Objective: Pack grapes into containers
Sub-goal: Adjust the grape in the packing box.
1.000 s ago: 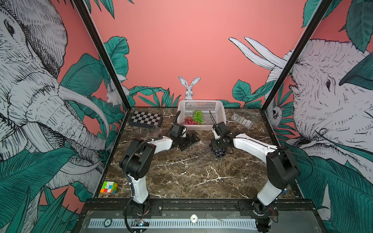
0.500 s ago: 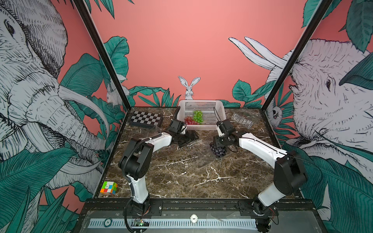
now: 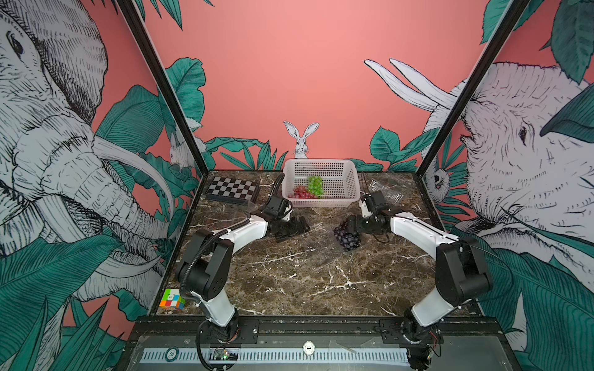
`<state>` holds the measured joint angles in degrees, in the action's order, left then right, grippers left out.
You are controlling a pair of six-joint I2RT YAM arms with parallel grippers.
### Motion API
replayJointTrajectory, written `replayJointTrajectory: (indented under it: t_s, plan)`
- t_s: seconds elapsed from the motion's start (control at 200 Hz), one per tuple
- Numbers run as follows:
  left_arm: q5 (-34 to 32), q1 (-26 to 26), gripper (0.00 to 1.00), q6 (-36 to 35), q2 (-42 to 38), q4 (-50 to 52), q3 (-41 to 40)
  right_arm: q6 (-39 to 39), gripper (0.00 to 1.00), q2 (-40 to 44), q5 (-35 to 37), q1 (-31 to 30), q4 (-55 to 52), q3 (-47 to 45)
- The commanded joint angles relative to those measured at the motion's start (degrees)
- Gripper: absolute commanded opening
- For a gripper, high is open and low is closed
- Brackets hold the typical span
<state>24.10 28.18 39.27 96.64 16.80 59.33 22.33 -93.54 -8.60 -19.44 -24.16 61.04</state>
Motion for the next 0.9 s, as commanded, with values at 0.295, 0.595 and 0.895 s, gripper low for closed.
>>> replayJointTrajectory:
  t_s: [0.295,0.595,0.895]
  plan:
    - [3.6,-0.4,0.99,4.6,3.6,-7.2,-3.7,9.8,0.98,-0.1,-13.1,0.0,13.6,-7.0]
    - [4.2,-0.9,0.99,5.5,3.1,-8.1,-2.8,11.7,0.98,1.0,-13.2,0.1,14.9,-7.7]
    - [3.2,-1.3,0.99,3.2,3.0,-4.4,1.3,6.8,0.98,4.6,-6.4,0.3,8.7,-5.8]
